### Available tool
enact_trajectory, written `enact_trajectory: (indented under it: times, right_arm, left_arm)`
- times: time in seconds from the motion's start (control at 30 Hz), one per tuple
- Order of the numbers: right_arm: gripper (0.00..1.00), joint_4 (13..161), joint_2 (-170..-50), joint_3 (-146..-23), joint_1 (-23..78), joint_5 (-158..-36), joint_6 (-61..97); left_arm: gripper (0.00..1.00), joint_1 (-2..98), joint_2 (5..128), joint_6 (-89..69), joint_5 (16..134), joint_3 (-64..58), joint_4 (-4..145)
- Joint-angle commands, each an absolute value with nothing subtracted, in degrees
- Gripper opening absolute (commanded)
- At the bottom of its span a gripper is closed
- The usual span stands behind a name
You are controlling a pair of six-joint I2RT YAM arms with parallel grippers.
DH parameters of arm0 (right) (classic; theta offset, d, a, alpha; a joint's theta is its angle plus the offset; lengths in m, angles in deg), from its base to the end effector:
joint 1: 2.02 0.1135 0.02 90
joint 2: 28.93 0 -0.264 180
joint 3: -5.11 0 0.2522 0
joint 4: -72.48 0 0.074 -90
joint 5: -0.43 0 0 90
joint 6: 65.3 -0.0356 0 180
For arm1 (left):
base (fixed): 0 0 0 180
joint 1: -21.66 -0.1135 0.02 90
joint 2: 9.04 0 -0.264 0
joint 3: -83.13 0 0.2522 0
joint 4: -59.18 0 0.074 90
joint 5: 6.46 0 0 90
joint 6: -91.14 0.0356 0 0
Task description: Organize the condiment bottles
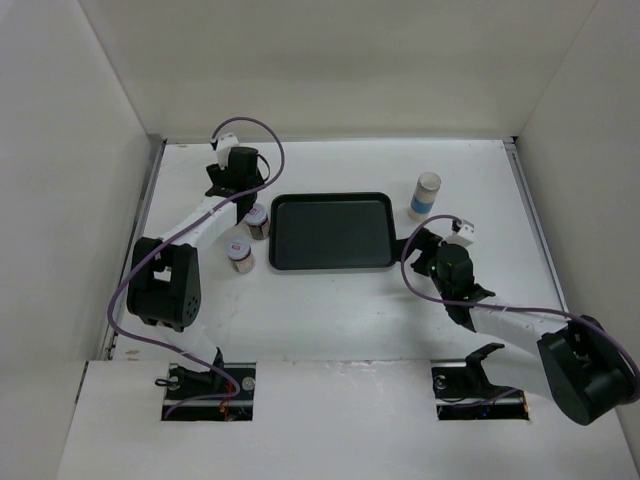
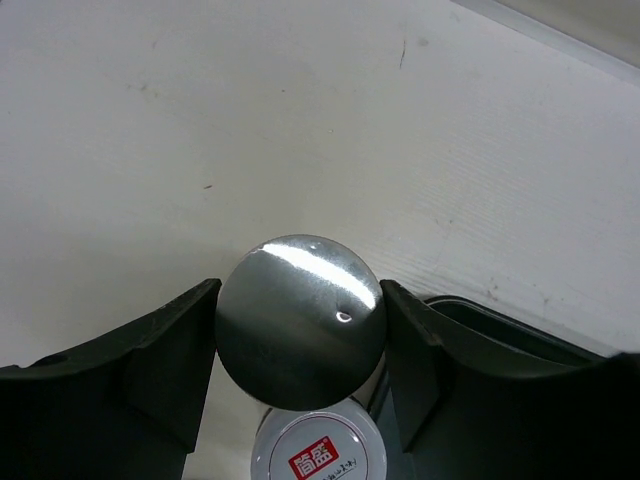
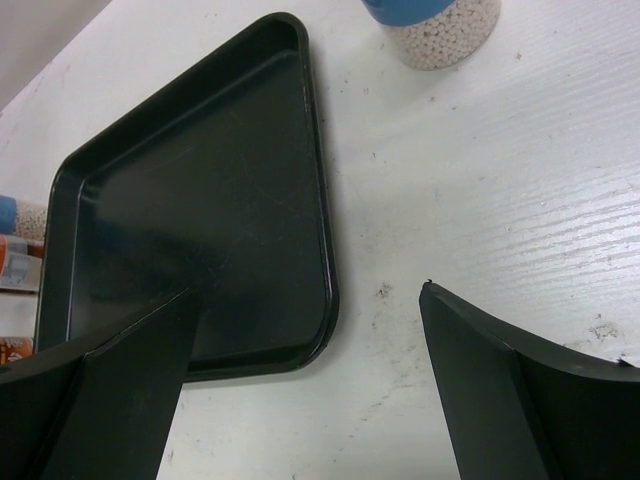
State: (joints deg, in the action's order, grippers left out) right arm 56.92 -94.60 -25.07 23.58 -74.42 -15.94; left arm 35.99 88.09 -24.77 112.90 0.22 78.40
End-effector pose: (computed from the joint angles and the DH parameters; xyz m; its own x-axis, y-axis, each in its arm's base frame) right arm 0.2010 0.0860 0.1707 -0.3606 0.5243 -0.7714 0.0519 0.8370 0.5447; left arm 0.3772 -0.0783 0.2556 -0.4013 -0.2906 -0.8686 -0.3958 0.9102 -0.1216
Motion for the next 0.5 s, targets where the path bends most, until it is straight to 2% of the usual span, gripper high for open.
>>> enact_trajectory:
  times: [0.0,0.17,0.47]
  right_arm:
    - [0.98,52.84,-94.85,-27.46,24.39,-74.63,-14.94]
    - [0.98,52.84,-94.94,-27.55,24.48,-74.81,-14.85]
    - [0.98,52.84,-94.76,-27.28,24.48,-74.89,-14.85]
  left_arm:
    - [0.38,37.61,83.96,-21.73,116.75,-4.37,72.08]
    - [0.38,39.80,82.20,-16.44,118.52,-7.44,67.67]
    - [0.38,47.88,82.37,-16.70,116.85,-8.86,67.49]
